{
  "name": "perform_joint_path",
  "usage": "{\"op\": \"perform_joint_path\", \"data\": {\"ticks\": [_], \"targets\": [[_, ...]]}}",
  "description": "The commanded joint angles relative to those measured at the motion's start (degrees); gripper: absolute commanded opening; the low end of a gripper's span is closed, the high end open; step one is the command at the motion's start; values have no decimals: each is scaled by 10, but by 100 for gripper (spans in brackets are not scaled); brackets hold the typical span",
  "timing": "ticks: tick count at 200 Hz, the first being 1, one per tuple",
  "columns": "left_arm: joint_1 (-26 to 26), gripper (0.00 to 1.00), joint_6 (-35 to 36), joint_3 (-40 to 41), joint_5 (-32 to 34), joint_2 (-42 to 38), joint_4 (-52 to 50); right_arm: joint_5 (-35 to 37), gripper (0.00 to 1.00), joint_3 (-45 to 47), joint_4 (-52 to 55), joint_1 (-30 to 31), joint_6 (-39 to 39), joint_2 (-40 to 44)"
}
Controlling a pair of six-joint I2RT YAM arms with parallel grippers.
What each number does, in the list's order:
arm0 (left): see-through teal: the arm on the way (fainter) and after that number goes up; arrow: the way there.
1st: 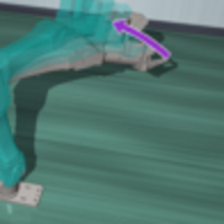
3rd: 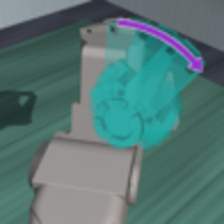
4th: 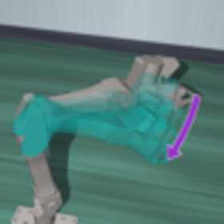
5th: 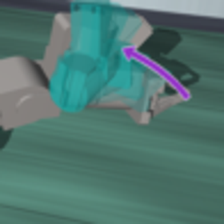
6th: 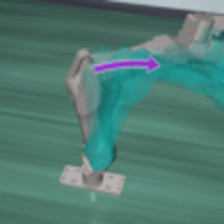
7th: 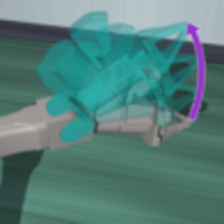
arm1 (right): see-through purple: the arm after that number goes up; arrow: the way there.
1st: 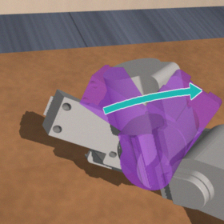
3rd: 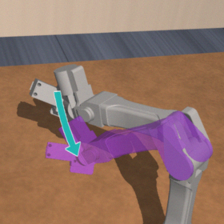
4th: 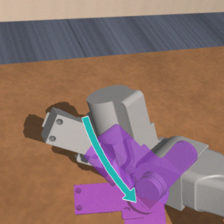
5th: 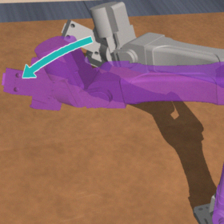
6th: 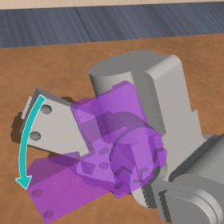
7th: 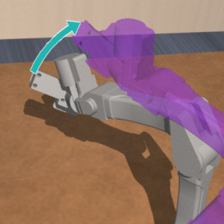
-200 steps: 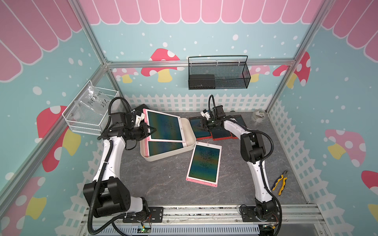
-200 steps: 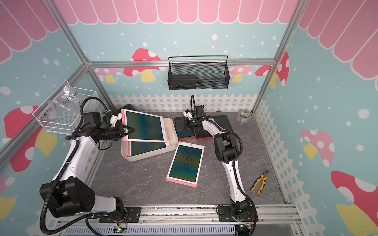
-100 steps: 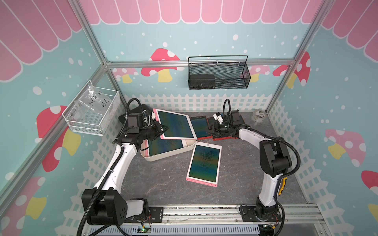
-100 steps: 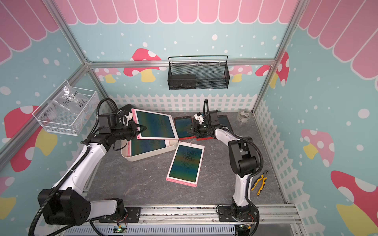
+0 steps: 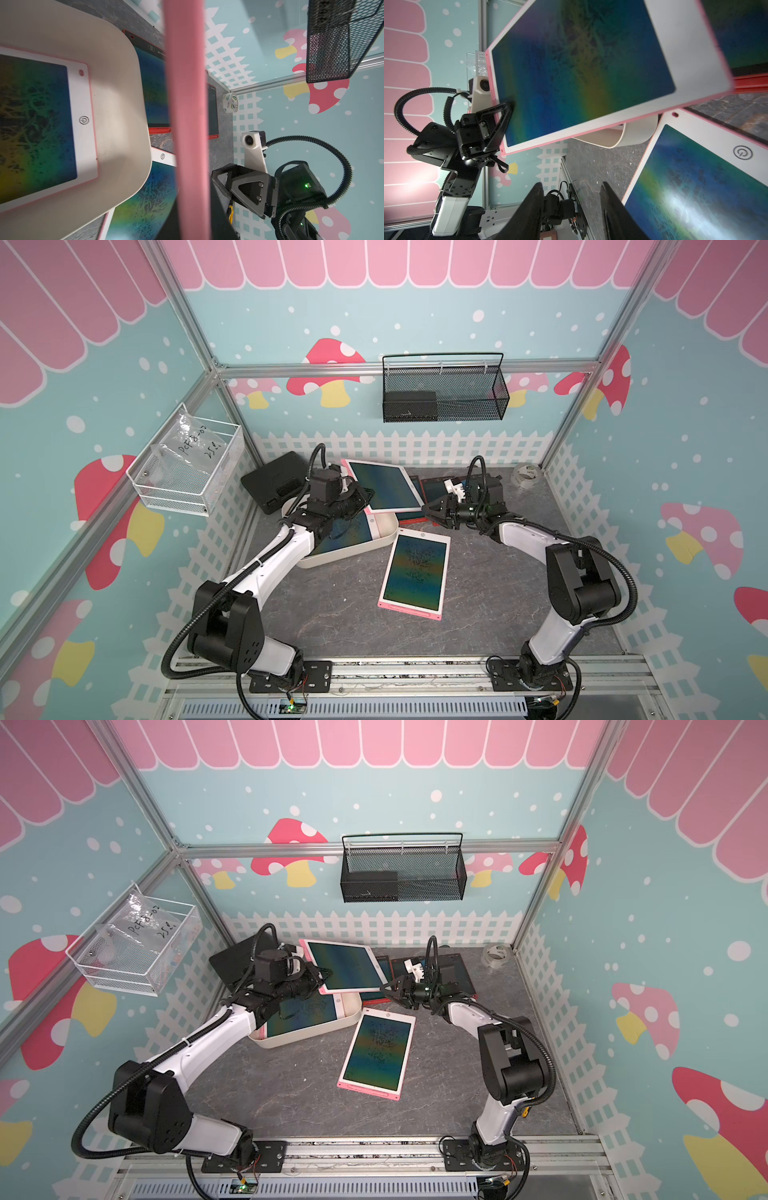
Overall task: Take out the writing tablet from the storage box
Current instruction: Place the writing tablet at the center of the board.
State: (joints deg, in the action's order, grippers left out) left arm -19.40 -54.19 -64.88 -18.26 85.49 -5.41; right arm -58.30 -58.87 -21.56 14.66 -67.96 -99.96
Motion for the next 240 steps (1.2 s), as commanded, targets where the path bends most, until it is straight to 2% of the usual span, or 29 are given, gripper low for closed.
{"op": "perform_joint_path", "data": {"ticks": [1,27,85,193,240], "targets": [[-28,11,-32,-31,42,6,53,-25,46,28,-141,0,-119,-5],[-38,11,-42,-29,67,5,75,-15,46,53,-189,1,-159,2],[-38,12,-65,-59,59,41,106,-12,46,65,-222,2,-184,-9],[-57,12,-92,-64,51,57,128,59,45,-13,-257,4,-228,-84],[-60,11,-107,-52,29,73,143,69,44,-57,-321,7,-270,-135]]}}
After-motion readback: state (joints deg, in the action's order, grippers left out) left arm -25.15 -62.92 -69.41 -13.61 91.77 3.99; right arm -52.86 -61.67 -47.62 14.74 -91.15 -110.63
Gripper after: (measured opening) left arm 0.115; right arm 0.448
